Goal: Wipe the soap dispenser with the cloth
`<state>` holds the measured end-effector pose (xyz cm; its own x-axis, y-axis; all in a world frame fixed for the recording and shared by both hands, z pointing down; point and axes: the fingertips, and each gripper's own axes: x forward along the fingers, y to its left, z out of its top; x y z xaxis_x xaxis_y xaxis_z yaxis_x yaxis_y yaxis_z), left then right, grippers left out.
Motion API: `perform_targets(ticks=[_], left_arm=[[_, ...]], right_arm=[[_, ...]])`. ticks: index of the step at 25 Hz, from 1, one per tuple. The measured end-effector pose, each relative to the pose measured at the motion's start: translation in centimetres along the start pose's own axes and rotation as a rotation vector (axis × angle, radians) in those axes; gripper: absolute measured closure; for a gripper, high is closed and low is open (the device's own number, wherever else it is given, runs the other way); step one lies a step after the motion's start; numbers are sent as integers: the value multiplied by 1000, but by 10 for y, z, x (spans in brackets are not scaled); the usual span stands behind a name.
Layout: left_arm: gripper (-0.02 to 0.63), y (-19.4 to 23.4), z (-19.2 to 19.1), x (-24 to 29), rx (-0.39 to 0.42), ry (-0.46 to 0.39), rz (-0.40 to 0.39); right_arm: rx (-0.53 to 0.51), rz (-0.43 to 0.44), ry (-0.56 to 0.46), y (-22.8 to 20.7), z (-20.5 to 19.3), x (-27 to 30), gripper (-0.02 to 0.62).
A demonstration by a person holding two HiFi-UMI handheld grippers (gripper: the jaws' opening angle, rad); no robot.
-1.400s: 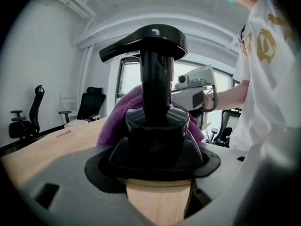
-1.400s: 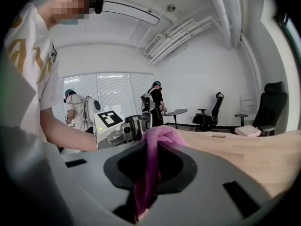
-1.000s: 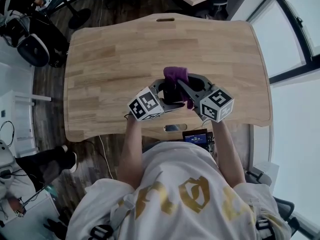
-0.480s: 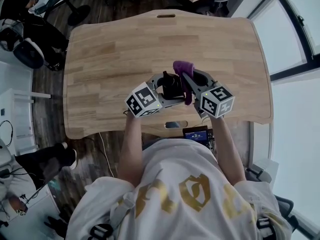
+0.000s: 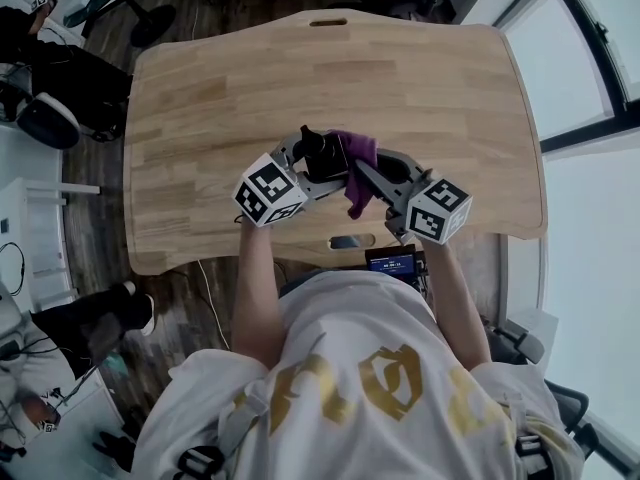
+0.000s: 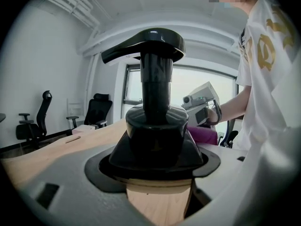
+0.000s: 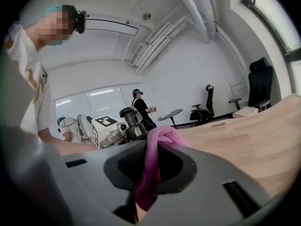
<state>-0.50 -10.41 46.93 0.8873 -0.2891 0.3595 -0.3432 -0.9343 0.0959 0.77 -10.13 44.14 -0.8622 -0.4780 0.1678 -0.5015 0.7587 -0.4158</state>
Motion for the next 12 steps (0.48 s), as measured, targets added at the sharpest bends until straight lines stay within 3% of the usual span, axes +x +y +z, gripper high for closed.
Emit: perform_targets(ticks=[12], left_arm=[[238,4,1,-4,-7,3,-2]], right_arm=[[29,108,-12,16,-1,-7,545]])
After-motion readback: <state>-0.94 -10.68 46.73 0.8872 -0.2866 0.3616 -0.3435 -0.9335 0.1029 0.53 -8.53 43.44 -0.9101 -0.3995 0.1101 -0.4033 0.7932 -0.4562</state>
